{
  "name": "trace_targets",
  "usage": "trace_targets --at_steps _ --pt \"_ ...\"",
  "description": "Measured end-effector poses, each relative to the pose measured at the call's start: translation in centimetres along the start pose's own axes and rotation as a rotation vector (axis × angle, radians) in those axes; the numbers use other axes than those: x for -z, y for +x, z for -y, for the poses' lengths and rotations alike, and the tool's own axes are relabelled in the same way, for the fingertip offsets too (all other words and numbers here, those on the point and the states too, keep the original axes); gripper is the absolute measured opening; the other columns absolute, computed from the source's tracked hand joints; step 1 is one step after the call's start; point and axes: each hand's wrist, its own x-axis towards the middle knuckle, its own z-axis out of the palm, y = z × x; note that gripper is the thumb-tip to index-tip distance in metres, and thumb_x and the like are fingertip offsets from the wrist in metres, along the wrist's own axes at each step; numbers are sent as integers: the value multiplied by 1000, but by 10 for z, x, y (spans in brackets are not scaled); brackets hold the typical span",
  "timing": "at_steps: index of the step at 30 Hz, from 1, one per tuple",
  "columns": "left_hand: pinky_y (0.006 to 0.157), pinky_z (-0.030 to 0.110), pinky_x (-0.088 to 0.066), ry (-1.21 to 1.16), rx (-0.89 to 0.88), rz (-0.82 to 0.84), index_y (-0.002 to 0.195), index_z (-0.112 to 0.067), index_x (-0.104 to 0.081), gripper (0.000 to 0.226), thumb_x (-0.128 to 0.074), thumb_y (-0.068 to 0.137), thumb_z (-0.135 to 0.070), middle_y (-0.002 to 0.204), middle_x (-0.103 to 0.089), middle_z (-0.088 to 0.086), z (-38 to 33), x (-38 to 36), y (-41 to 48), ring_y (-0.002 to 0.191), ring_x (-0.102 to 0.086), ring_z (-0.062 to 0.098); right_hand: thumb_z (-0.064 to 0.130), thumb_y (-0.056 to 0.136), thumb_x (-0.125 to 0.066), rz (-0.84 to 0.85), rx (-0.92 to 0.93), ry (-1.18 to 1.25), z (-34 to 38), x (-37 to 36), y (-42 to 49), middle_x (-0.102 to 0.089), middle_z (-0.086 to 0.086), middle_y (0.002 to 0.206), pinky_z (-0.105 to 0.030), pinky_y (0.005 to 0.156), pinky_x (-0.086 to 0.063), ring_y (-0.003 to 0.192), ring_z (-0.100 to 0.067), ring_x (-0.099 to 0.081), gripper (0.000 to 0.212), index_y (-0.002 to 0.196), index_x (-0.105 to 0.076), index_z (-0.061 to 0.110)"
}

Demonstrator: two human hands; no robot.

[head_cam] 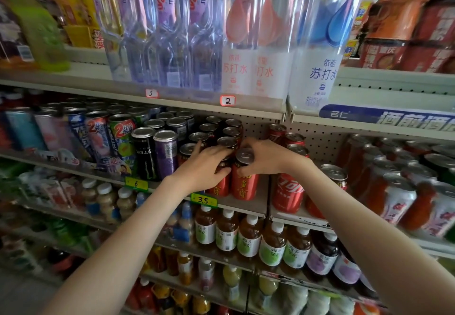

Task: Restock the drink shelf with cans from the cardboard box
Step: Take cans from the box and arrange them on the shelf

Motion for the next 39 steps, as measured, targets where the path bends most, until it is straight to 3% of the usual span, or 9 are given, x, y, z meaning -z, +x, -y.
trace_targets --at_steps 6,11,16,19,23,28,32,36,39 --pt "115 56 8 45 -19 -9 147 -35 -26 63 -45 91 -56 153 -30 -4 -7 -2 -1 143 -23 15 50 74 -71 86 -65 -75 -4 -1 1 -58 0 120 -27 86 -46 108 -18 -56 70 131 -43 22" --pt "113 56 15 67 -59 11 141 -33 -37 63 -49 86 -62 151 -36 -9 -14 1 7 144 -20 11 33 87 -64 43 -38 -125 -13 7 -11 -58 -3 130 -21 85 -38 115 -21 -54 58 139 -43 23" --pt "115 52 12 7 -69 7 127 -30 -49 50 -54 85 -58 142 -46 -8 -14 6 16 138 -33 11 29 87 -64 22 -49 -126 -11 10 -14 -60 -4 125 -21 82 -37 113 -21 -55 51 134 -49 20" --pt "116 53 11 -21 -46 5 121 -29 -47 47 -52 85 -60 137 -50 -7 -19 7 21 132 -41 13 35 88 -63 -53 -62 -68 -22 22 -32 -52 -1 137 -20 90 -36 123 -20 -50 57 140 -43 22" --pt "113 56 16 32 10 19 144 -30 -28 74 -46 83 -69 148 -41 -2 -25 4 27 140 -32 19 43 81 -68 -202 -258 90 -66 47 -71 -54 2 135 -29 99 -40 120 -18 -52 64 137 -44 25" --pt "113 58 15 34 14 0 130 -34 -52 60 -52 80 -68 137 -53 -5 -27 4 36 138 -32 14 44 77 -72 27 -424 103 -99 36 -104 -45 0 141 -28 100 -36 124 -17 -46 81 143 -32 21" --pt "115 53 11 -36 7 31 121 -34 -59 54 -62 76 -63 132 -53 -2 -30 11 39 137 -26 12 50 74 -72 -108 -511 55 -108 22 -107 -46 -6 142 -33 100 -39 126 -25 -47 86 144 -33 17" --pt "115 55 7 -48 -19 67 114 -40 -60 51 -63 72 -67 125 -56 -5 -24 10 41 133 -29 12 45 71 -75 -286 -544 114 -113 16 -113 -64 -3 111 -28 78 -45 96 -19 -56 63 123 -55 14" --pt "114 56 7 -44 -38 73 111 -42 -58 53 -62 68 -72 118 -59 -7 -21 8 42 131 -33 13 43 73 -75 -539 -532 190 -110 25 -121 -62 0 102 -25 75 -40 92 -18 -56 58 118 -57 12"
